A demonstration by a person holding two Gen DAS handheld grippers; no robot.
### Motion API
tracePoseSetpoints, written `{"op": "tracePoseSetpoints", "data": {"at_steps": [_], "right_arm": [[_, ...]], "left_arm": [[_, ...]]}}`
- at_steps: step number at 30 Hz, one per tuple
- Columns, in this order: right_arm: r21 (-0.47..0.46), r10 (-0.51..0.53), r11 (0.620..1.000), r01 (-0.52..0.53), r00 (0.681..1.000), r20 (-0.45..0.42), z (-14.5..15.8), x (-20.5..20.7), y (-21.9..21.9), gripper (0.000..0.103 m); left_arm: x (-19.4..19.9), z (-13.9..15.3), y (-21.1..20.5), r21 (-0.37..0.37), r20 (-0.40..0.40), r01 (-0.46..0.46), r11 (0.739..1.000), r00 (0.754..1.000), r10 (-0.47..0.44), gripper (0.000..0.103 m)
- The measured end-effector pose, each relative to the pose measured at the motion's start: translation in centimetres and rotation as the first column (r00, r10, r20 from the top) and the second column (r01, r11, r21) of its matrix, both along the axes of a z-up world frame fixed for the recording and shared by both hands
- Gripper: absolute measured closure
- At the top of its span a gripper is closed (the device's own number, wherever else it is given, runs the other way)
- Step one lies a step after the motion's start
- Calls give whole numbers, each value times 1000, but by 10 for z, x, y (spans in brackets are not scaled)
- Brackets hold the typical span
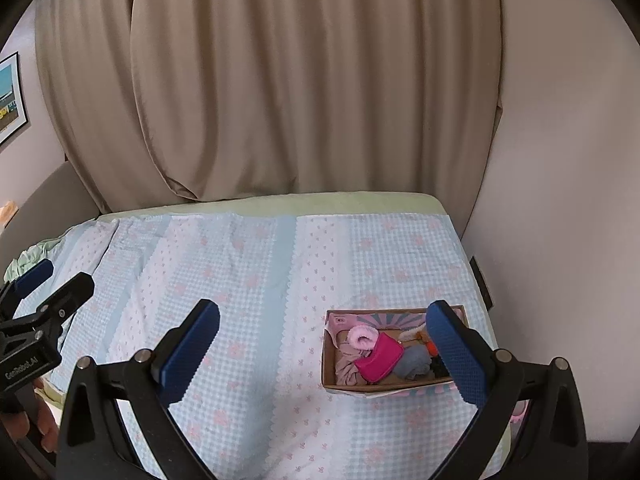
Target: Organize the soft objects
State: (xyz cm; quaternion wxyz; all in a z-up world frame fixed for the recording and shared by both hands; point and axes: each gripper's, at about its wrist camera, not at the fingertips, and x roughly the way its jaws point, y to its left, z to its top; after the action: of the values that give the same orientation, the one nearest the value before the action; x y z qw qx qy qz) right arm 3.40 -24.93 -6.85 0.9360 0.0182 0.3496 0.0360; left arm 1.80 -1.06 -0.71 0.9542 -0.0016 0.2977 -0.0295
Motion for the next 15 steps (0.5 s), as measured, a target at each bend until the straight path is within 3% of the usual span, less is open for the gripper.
{"op": "tracePoseSetpoints", "data": {"at_steps": [15], "right_arm": [[-23,-28,999,29,998,53,14,-20,8,0]], "left_arm": [[-22,12,-2,13,40,8,1000,999,-8,2]]}}
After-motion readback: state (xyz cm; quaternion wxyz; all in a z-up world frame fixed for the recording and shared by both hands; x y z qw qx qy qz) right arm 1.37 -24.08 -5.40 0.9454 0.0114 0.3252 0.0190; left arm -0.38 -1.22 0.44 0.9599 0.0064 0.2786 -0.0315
